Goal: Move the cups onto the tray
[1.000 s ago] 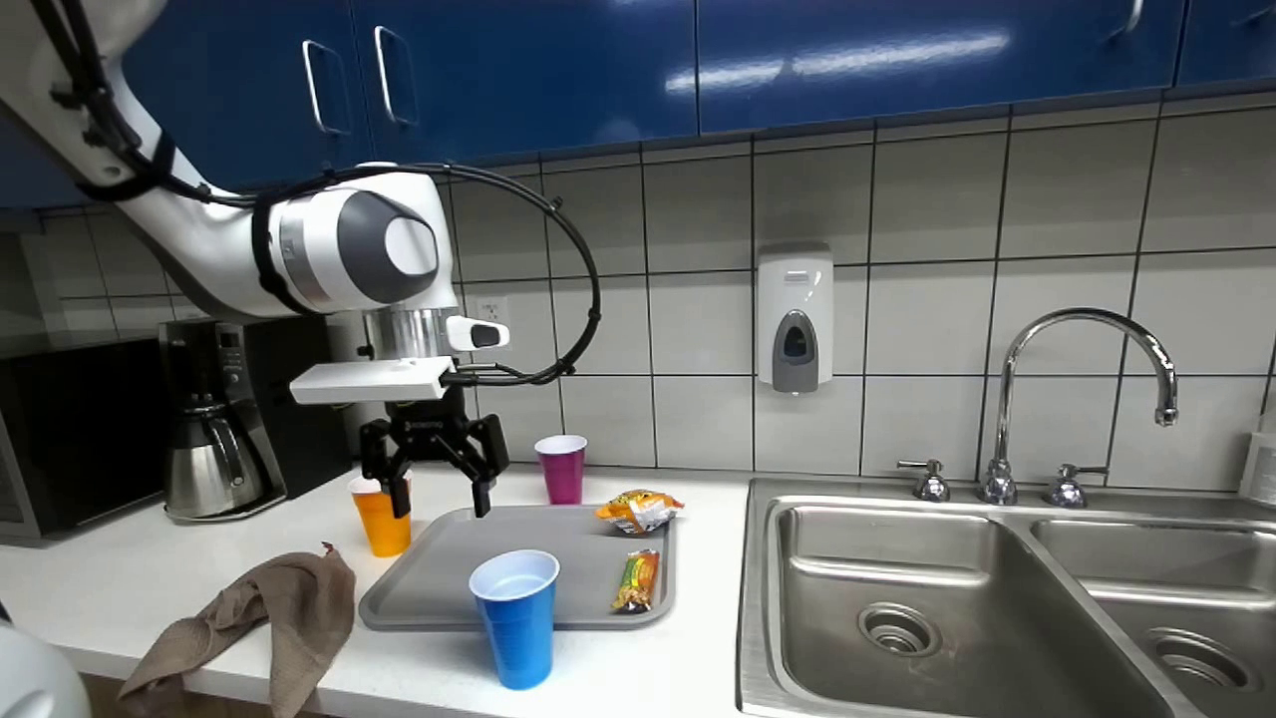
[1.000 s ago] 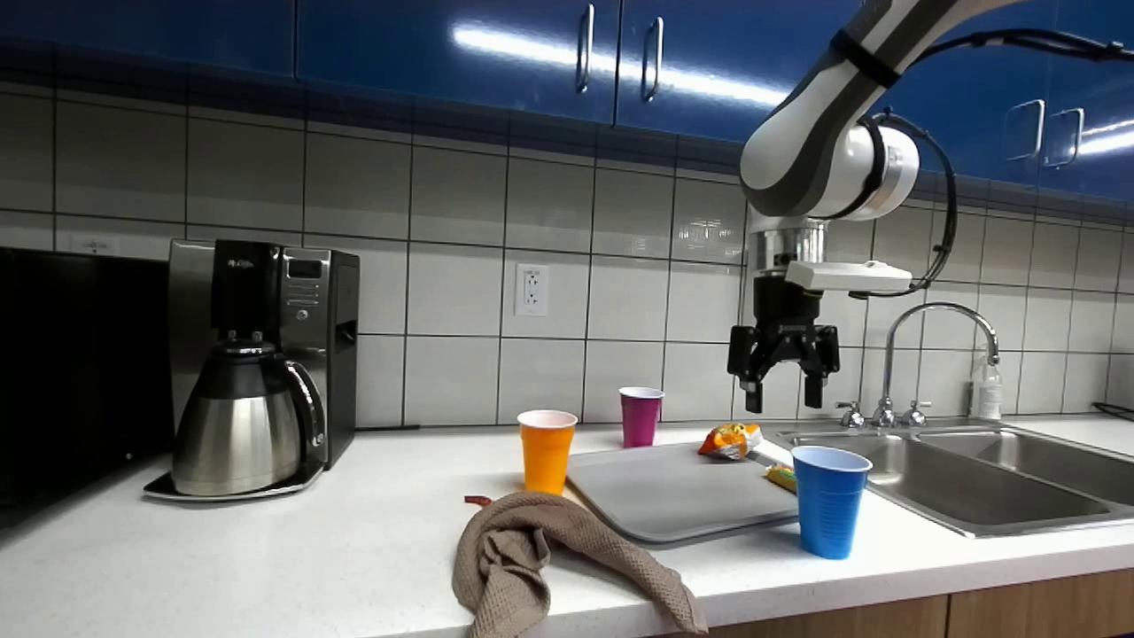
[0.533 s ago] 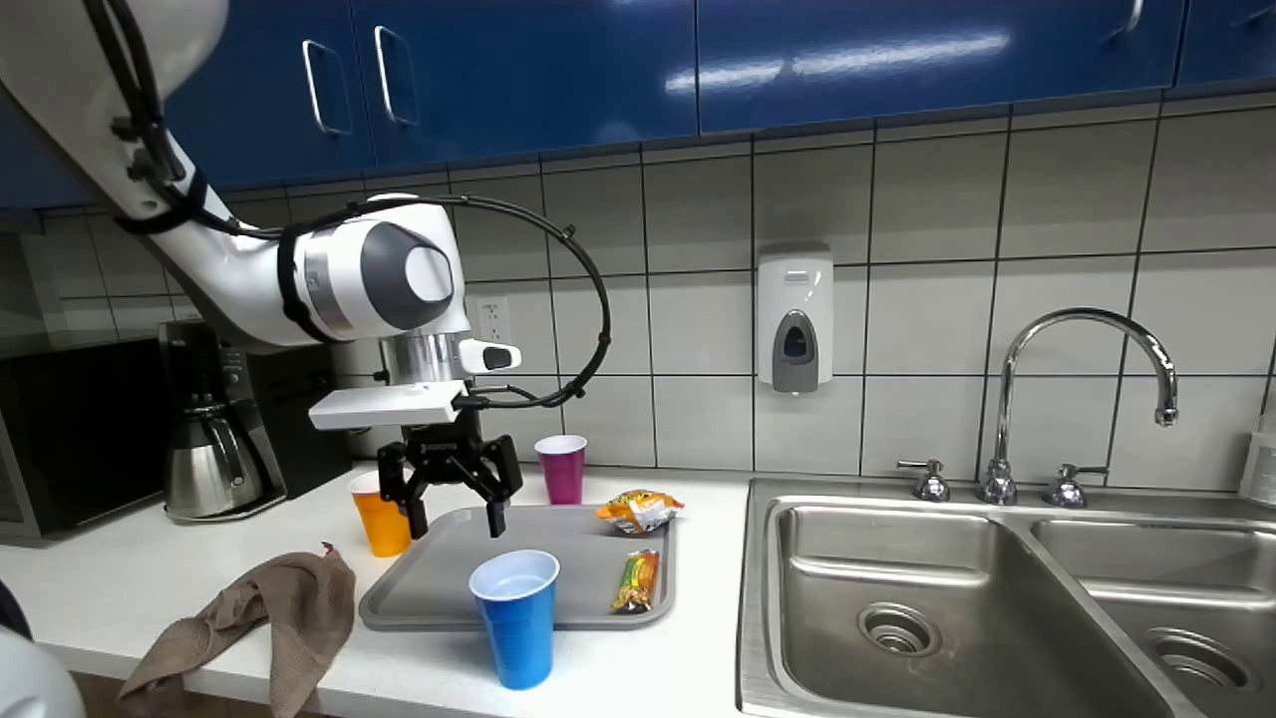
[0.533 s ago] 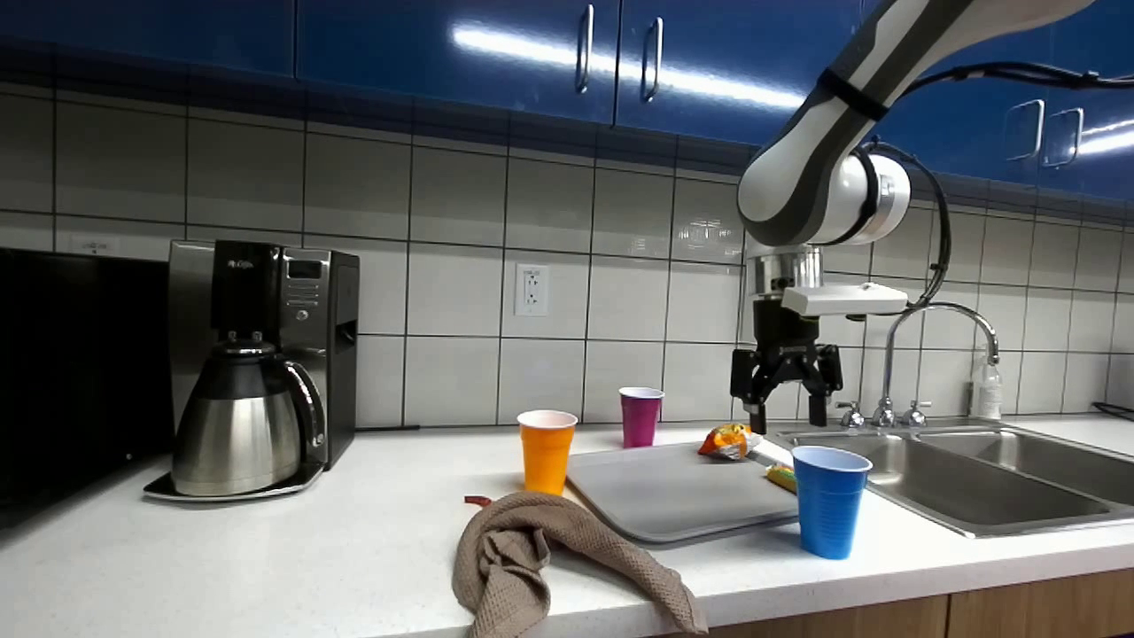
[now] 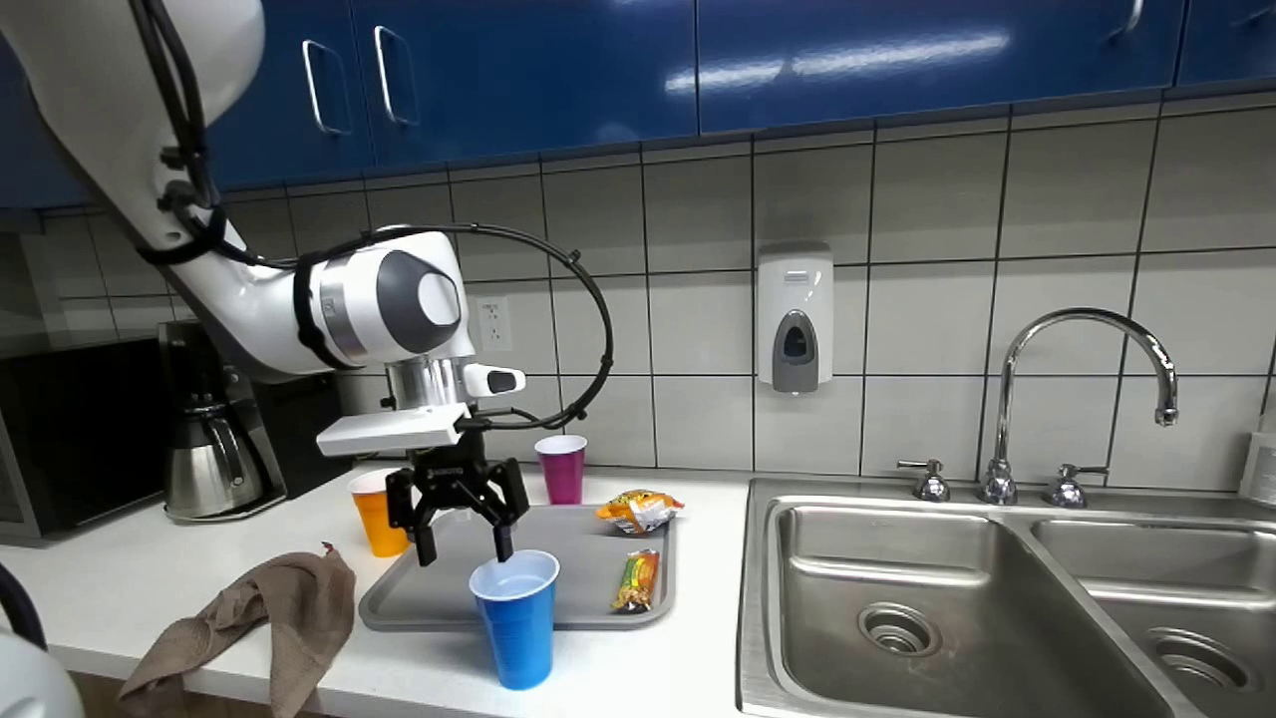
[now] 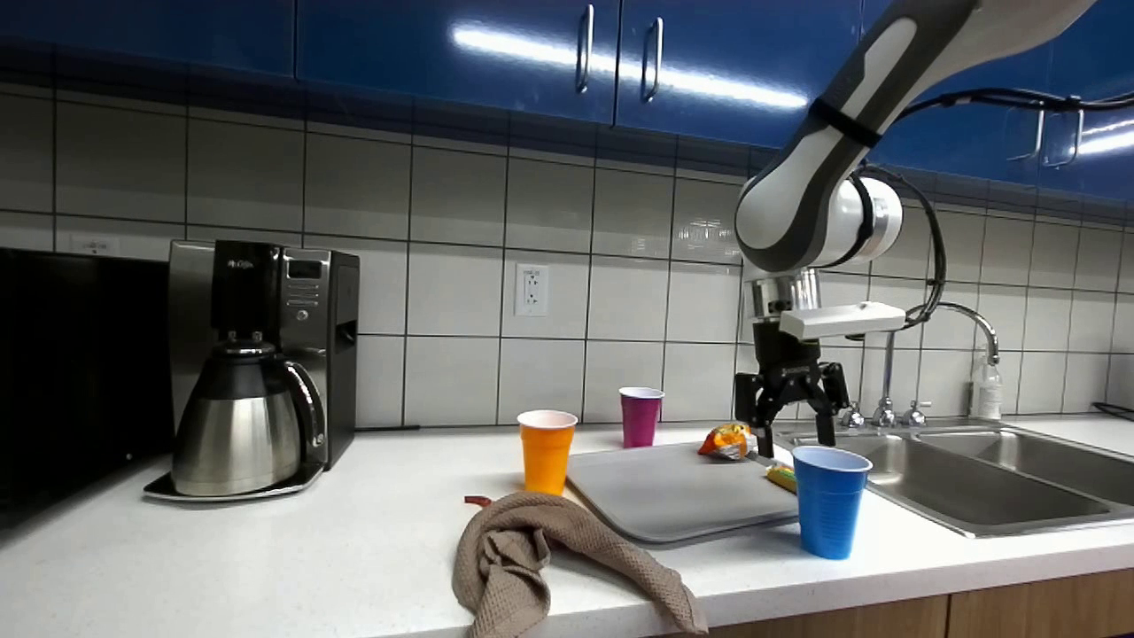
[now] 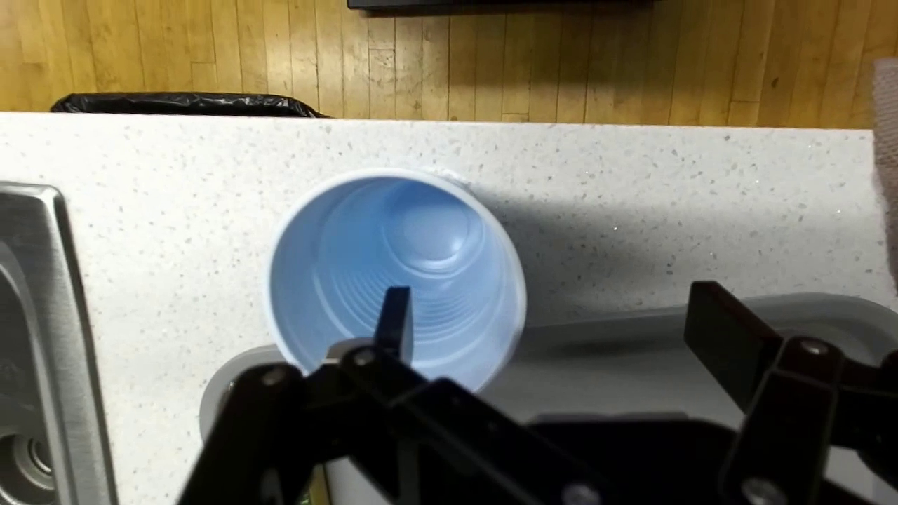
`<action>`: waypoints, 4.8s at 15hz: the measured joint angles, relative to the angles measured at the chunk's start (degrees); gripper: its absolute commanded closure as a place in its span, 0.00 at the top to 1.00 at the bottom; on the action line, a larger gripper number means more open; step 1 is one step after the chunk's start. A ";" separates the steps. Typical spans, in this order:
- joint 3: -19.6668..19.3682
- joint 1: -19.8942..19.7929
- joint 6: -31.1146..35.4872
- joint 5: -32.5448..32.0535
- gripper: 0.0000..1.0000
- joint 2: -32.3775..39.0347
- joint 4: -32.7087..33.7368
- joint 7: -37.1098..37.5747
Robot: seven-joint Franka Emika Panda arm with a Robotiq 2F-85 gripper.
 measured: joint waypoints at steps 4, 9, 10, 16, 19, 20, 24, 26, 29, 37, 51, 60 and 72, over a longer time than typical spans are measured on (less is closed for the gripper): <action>0.00 0.00 1.63 -1.06 1.00 1.97 0.00 2.02; 0.00 0.00 2.29 -2.28 1.00 3.74 0.05 3.78; 0.00 0.00 2.33 -2.48 1.00 3.99 0.08 4.02; -0.03 0.00 2.36 -2.64 0.56 4.33 0.09 4.43; -0.10 0.00 2.36 -2.64 0.34 4.33 0.09 4.43; -0.10 0.00 2.36 -2.64 0.27 4.33 0.10 4.43; -0.10 0.01 2.36 -2.68 0.00 4.33 0.17 4.43; -0.11 0.01 2.36 -2.92 0.00 4.33 0.17 4.43; -0.41 0.01 2.35 -4.48 0.01 4.27 0.18 4.43; -0.54 0.07 0.19 -6.37 0.01 2.62 0.53 4.14; -0.35 0.69 -2.55 -6.26 0.01 0.69 6.30 3.94; -0.45 0.69 -2.63 -6.32 0.01 8.93 13.77 4.64; -2.24 0.69 -2.61 -6.37 0.01 17.07 20.31 5.17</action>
